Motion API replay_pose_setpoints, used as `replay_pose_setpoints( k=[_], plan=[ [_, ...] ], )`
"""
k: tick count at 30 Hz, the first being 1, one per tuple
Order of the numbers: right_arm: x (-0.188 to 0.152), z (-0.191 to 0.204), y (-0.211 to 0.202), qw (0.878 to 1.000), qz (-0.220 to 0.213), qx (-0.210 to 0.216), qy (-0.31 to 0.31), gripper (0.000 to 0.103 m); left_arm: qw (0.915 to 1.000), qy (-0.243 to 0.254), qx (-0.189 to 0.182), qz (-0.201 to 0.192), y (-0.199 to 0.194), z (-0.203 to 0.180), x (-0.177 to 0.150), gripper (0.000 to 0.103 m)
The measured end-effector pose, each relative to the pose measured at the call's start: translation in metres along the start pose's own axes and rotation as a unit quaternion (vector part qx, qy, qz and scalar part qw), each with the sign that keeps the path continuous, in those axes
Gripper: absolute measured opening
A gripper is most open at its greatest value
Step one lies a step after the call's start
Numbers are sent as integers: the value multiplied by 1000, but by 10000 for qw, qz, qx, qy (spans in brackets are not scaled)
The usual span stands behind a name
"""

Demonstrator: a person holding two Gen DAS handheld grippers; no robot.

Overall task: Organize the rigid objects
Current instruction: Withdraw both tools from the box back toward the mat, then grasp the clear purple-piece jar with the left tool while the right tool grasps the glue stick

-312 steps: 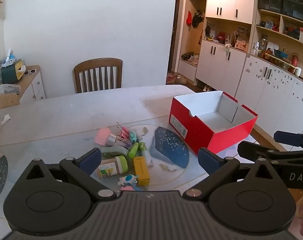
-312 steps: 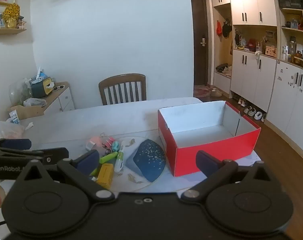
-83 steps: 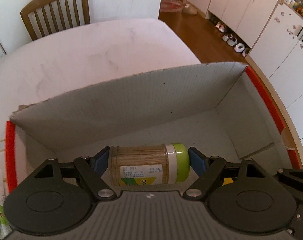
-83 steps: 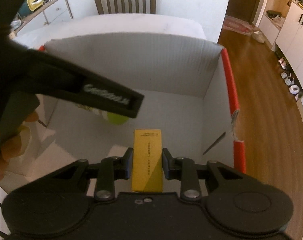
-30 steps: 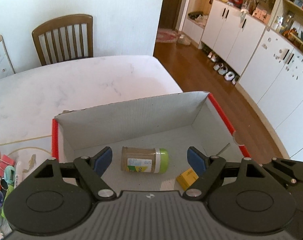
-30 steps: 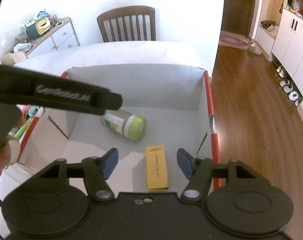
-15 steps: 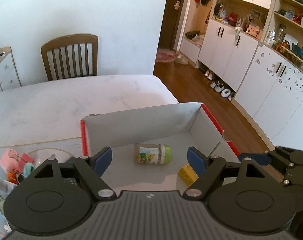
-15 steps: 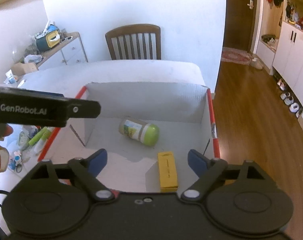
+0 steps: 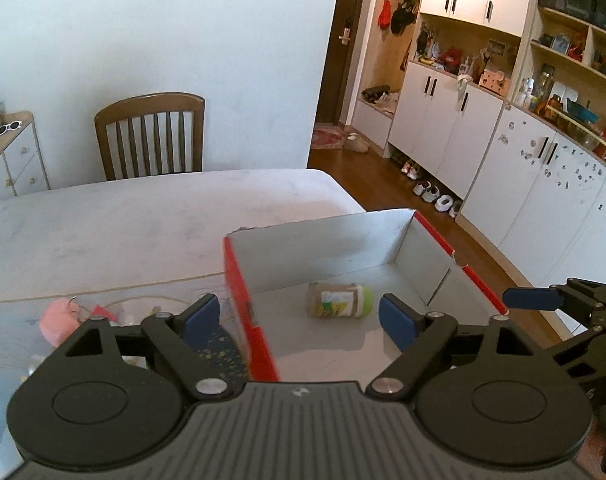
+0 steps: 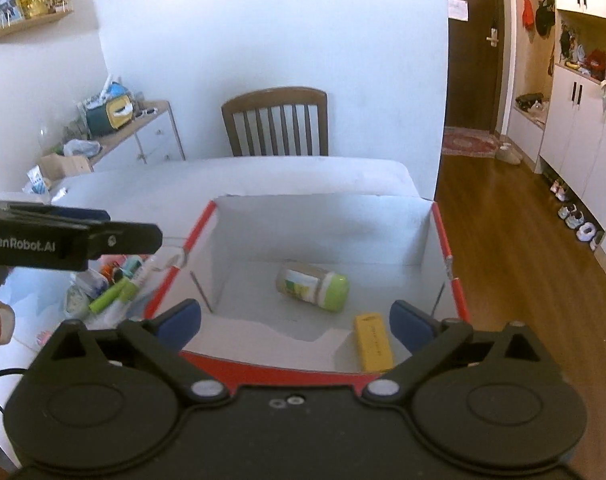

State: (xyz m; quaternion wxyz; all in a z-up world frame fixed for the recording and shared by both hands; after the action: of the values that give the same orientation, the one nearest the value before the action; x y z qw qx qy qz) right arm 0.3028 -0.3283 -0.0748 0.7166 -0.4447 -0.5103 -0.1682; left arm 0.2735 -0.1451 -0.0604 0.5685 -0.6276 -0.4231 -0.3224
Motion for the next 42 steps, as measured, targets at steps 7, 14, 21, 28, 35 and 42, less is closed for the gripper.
replay_pose_setpoints(
  k=[7,14,21,28,35,42],
  plan=[
    [-7,49,-3,9999,-17,144,70,101,9997,-187,-72,-118,-25,49,-13,101],
    [-15,101,8,9997,89,217,-6,101,9994,-266,63,-191,-42,109,-24,103],
    [-20,148,26,9994,184,281,-62,101,9996,-159,203,-153,-49,163,-37,103],
    [-23,184,54,9989,361,268,-152,101,9993,-167,326,115,-34,213,-63,103],
    [-20,209,90,9983,527,233,-112,101,9985,39,439,314,-13,238,-85,103],
    [-29,214,141,9956,934,17,42,97,9982,148,393,422,9,243,-98,103]
  ],
)
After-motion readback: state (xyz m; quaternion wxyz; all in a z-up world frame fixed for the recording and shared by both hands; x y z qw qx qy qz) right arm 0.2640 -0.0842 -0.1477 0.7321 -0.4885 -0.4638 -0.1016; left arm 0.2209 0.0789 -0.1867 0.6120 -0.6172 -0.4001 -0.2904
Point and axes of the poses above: each gripper's, at about its wrist camera, not at the fingertips, and y roughly the way its jaws point, z to its left, x to its top, the point moved 8 cm from there along y, roughly the way its jaws point, and after that the axes turned 13 degrees about -z, right-handed, at the moved point
